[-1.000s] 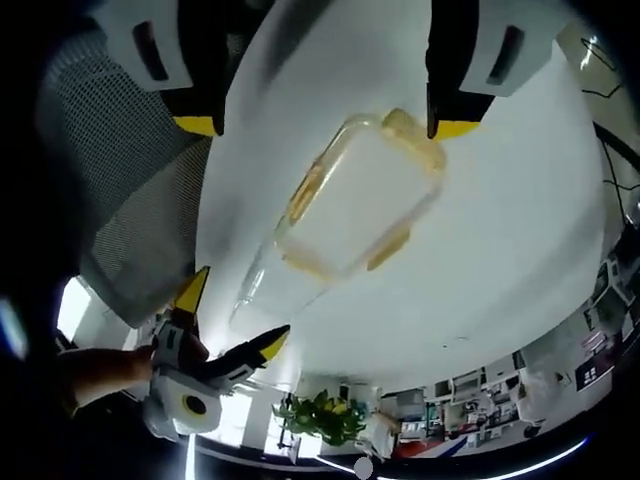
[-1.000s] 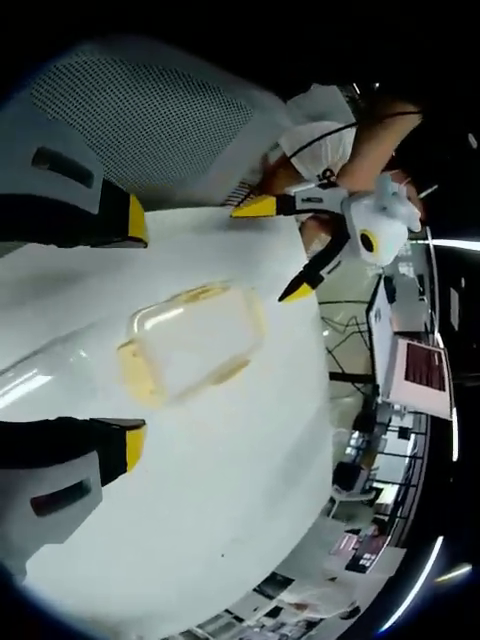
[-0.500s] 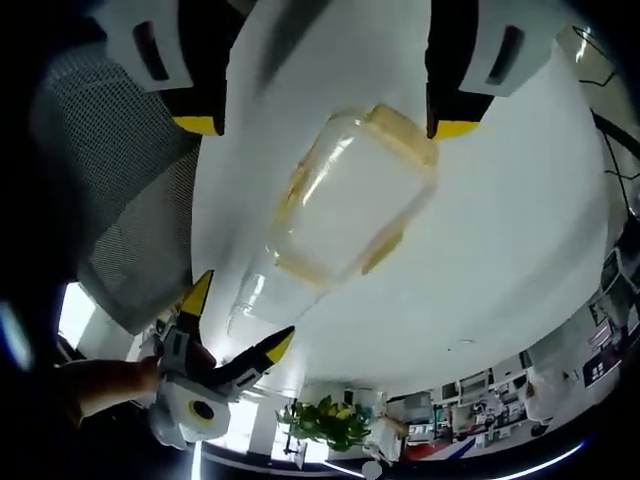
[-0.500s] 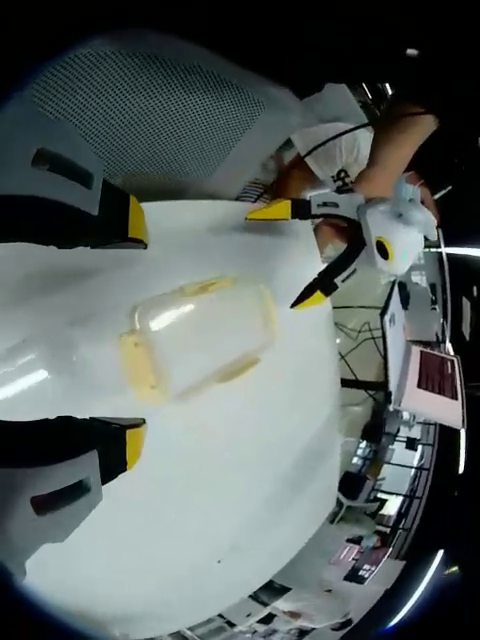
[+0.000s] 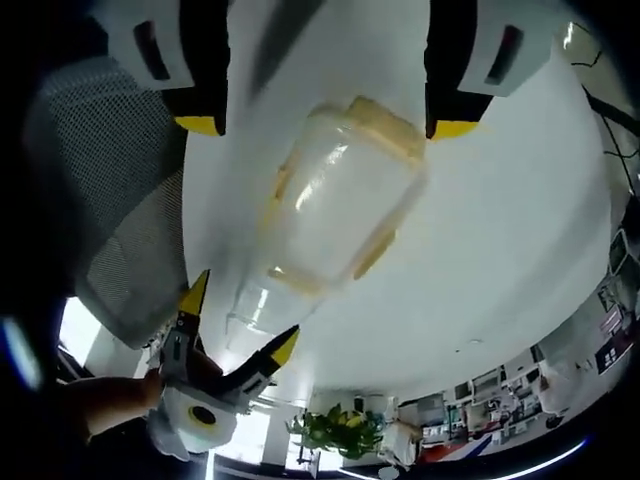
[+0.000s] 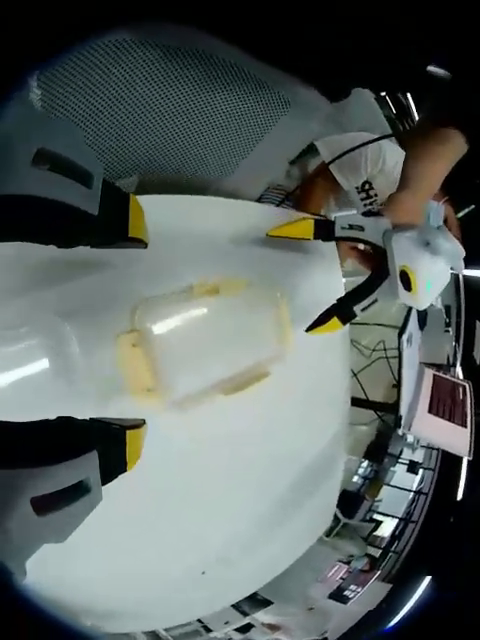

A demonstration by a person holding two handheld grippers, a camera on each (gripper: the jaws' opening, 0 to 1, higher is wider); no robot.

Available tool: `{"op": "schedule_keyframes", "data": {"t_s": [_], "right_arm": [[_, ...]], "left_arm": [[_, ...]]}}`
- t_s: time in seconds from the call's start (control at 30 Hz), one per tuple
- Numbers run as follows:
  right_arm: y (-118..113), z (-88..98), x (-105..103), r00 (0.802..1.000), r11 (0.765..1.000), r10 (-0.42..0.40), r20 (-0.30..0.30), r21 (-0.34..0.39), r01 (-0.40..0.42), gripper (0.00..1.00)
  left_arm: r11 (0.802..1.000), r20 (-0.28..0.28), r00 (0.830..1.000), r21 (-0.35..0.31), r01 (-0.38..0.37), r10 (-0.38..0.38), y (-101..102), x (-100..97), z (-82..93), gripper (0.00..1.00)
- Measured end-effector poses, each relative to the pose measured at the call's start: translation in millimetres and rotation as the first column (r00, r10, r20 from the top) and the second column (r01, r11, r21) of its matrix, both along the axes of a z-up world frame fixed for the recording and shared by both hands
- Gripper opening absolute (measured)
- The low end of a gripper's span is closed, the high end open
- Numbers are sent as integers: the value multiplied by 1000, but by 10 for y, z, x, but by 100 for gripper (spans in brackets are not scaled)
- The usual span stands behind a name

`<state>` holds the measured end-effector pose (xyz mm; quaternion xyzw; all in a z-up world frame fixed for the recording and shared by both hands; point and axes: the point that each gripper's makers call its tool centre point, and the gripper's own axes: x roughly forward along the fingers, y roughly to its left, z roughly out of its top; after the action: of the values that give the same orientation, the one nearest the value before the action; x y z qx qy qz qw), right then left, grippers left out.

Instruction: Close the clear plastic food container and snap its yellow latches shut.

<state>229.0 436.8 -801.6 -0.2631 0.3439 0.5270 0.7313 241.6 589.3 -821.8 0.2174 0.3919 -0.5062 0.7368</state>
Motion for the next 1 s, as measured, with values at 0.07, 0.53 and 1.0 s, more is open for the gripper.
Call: {"op": "schedule_keyframes", "data": {"t_s": [0.07, 0.53, 1.0], "right_arm": [[4, -2, 34, 1000, 1000, -6, -3, -1, 6, 66], [37, -114, 127, 998, 997, 58, 3, -60, -58, 65], [9, -205, 171, 996, 991, 85, -28, -104, -88, 63]], "left_arm": [[999, 6, 1000, 28, 26, -26, 31, 19, -24, 77], [994, -10, 996, 65, 87, -87, 37, 66, -116, 78], [981, -30, 987, 113, 158, -156, 95, 165, -172, 74]]}}
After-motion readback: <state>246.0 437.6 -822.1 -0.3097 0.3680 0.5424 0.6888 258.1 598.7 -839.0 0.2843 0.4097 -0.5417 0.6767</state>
